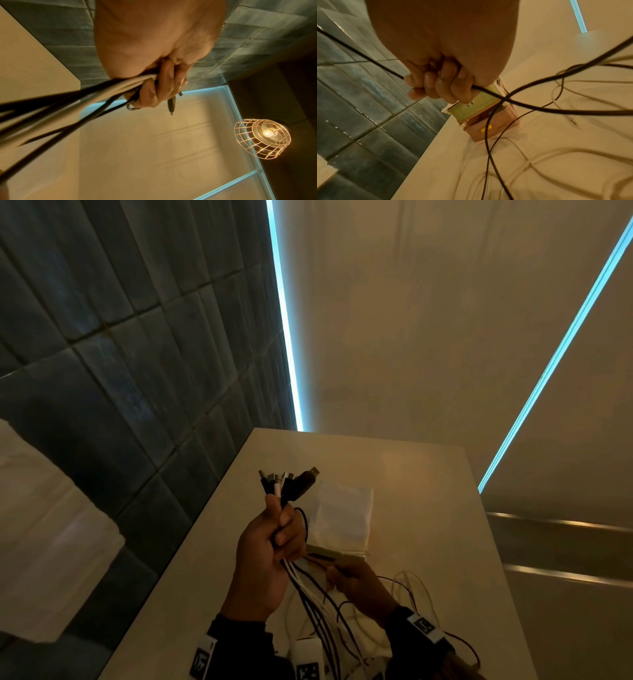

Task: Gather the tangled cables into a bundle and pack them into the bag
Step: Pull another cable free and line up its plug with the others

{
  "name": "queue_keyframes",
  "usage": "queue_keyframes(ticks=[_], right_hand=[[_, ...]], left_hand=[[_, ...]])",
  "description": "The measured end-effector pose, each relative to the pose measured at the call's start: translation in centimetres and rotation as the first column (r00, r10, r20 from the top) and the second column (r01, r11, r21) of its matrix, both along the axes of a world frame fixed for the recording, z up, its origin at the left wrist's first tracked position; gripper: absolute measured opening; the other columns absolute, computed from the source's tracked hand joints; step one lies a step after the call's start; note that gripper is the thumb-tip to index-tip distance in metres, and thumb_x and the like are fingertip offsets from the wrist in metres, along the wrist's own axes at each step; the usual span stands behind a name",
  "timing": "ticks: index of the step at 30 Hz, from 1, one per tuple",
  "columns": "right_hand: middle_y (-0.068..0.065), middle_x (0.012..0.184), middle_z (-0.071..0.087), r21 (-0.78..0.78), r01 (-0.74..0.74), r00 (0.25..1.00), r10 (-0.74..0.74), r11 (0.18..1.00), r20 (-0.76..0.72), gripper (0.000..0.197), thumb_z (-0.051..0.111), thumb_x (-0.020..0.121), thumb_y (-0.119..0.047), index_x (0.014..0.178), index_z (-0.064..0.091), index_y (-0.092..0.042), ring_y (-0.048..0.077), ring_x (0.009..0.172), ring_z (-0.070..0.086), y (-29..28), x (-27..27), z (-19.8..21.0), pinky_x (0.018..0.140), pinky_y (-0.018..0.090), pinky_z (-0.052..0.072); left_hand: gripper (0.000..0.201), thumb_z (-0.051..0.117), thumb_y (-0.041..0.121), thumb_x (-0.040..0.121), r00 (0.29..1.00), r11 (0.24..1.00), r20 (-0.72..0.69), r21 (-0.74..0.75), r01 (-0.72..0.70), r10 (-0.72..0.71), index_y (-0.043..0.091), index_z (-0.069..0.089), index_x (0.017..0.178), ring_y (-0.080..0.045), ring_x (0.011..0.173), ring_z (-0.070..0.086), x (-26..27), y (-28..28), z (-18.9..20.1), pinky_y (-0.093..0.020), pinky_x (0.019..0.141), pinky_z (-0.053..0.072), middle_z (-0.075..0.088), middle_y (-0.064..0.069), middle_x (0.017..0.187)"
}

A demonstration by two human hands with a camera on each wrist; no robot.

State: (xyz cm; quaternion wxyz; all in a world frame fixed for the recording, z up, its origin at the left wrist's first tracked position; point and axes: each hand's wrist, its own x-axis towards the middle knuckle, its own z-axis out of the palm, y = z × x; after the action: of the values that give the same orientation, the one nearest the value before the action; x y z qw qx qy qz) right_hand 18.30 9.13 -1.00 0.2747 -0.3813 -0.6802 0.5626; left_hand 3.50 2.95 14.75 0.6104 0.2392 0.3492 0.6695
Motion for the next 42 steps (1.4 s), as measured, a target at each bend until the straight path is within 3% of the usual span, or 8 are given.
queue_keyframes(ticks=[8,11,16,20,23,29,33,42], right_hand=[[-0.043,0.067,0.058,0.029,-0.019,0.984,0.014,0.999,0.177,0.042,0.05,0.096,-0.003,0.06,0.061,-0.021,-0.017,0.065,0.054,-0.1,0.6,-1.2,0.064,0.005,0.039],[-0.026,0.056,0.061,0.012,0.104,0.973,-0.104,0.995,0.204,0.057,0.056,0.093,-0.008,0.047,0.059,-0.042,-0.009,0.055,0.053,0.3,1.0,-0.8,0.061,0.014,0.039],[-0.002,0.056,0.051,-0.14,0.197,0.967,-0.217,0.97,-0.137,0.021,0.055,0.091,0.0,0.073,0.062,0.007,-0.004,0.044,0.052,0.8,-0.3,7.0,0.046,0.011,0.043],[-0.013,0.047,0.044,-0.131,0.044,0.952,-0.082,0.99,-0.295,0.023,0.054,0.094,-0.007,0.072,0.059,-0.001,0.002,0.043,0.041,0.1,-0.9,11.2,0.048,0.013,0.039],[0.006,0.057,0.043,-0.116,-0.055,0.954,0.018,0.992,-0.298,0.025,0.06,0.088,-0.02,0.064,0.063,-0.013,0.019,0.054,0.038,-0.8,-1.2,11.4,0.059,0.029,0.036],[-0.003,0.044,0.037,-0.164,-0.171,0.963,0.129,0.972,-0.237,0.028,0.061,0.084,-0.023,0.061,0.06,-0.007,0.011,0.04,0.027,-2.2,-0.4,9.7,0.046,0.024,0.02],[-0.006,0.043,0.035,-0.179,-0.152,0.967,0.109,0.972,-0.23,0.029,0.058,0.086,-0.023,0.066,0.059,-0.003,0.009,0.039,0.026,-2.1,0.0,9.0,0.045,0.023,0.02],[-0.01,0.06,0.044,0.046,-0.016,0.996,0.02,0.999,-0.089,0.041,0.05,0.098,-0.03,0.065,0.052,-0.005,0.003,0.059,0.042,-1.2,-1.2,3.4,0.063,0.018,0.035]], left_hand=[[0.047,0.034,0.039,0.098,0.996,0.996,-0.034,-0.006,-0.086,0.086,0.015,0.046,0.06,-0.004,0.038,0.022,-1.2,-0.2,0.1,-0.022,0.041,0.021,0.03,0.006,0.048],[0.042,0.036,0.042,0.095,0.988,0.992,-0.122,-0.068,-0.107,0.098,0.013,0.043,0.065,-0.004,0.037,0.021,-1.3,0.2,-0.5,-0.021,0.04,0.02,0.03,0.007,0.047],[0.043,0.035,0.043,0.1,0.959,0.951,-0.245,-0.236,-0.201,0.142,0.014,0.043,0.069,-0.007,0.036,0.027,-1.2,1.0,-2.3,-0.02,0.036,0.026,0.035,0.004,0.05],[0.04,0.035,0.039,0.102,0.936,0.898,-0.296,-0.331,-0.29,0.193,0.013,0.044,0.073,-0.015,0.044,0.045,-0.8,1.1,-3.0,-0.023,0.041,0.033,0.066,-0.013,0.066],[0.043,0.033,0.043,0.101,0.958,0.915,-0.21,-0.314,-0.254,0.194,0.014,0.042,0.072,-0.019,0.053,0.054,-0.6,1.1,-2.5,-0.025,0.045,0.039,0.073,-0.02,0.083],[0.043,0.037,0.046,0.096,0.983,0.984,0.133,-0.144,-0.106,0.125,0.014,0.045,0.068,-0.016,0.05,0.052,-0.1,0.6,-0.5,-0.027,0.053,0.046,0.051,-0.003,0.06],[0.042,0.035,0.043,0.097,0.993,0.993,0.039,-0.043,-0.112,0.114,0.015,0.042,0.067,-0.007,0.042,0.025,0.2,0.3,-0.2,-0.022,0.042,0.028,0.032,0.005,0.053],[0.038,0.036,0.041,0.094,0.972,0.988,-0.178,0.031,-0.15,0.153,0.012,0.041,0.07,-0.007,0.043,0.022,0.5,-0.2,0.0,-0.02,0.042,0.027,0.028,0.006,0.053]])
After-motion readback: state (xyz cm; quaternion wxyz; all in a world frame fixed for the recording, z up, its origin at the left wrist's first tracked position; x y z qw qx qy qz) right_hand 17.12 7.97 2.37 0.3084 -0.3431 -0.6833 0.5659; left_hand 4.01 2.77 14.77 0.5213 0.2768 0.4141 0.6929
